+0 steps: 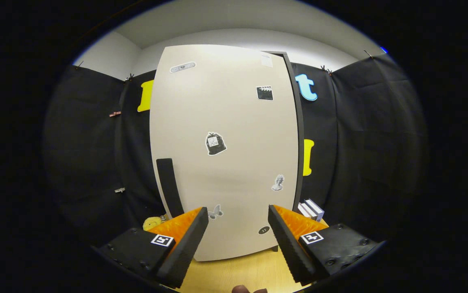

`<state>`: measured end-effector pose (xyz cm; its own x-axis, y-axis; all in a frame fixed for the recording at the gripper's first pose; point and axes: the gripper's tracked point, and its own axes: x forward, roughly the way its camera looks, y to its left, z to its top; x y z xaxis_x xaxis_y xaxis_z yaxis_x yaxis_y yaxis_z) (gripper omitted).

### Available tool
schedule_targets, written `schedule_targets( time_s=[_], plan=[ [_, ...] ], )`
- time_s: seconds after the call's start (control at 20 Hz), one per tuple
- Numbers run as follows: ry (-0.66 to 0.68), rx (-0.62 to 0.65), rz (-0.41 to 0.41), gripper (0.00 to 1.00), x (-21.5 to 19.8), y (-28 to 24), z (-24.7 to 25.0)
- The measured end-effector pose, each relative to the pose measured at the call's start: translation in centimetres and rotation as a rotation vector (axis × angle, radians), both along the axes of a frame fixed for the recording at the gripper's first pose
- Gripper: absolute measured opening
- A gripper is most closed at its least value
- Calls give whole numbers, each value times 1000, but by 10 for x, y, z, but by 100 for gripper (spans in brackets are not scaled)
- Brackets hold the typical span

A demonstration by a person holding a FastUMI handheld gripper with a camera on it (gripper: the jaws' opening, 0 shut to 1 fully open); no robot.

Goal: Open the shoe cabinet door, grab the shoes and put them into the shoe cabinet, then close the shoe cabinet door.

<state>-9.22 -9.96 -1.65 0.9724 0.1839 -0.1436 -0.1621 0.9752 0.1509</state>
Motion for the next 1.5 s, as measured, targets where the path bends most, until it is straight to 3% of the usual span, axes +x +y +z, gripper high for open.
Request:
schedule_targets(
  time_s=[0.55, 1.5],
  plan=[
    [-13, -51, -5, 97, 6, -6, -3],
    [40, -10, -58, 97, 0, -9, -8]
  ],
)
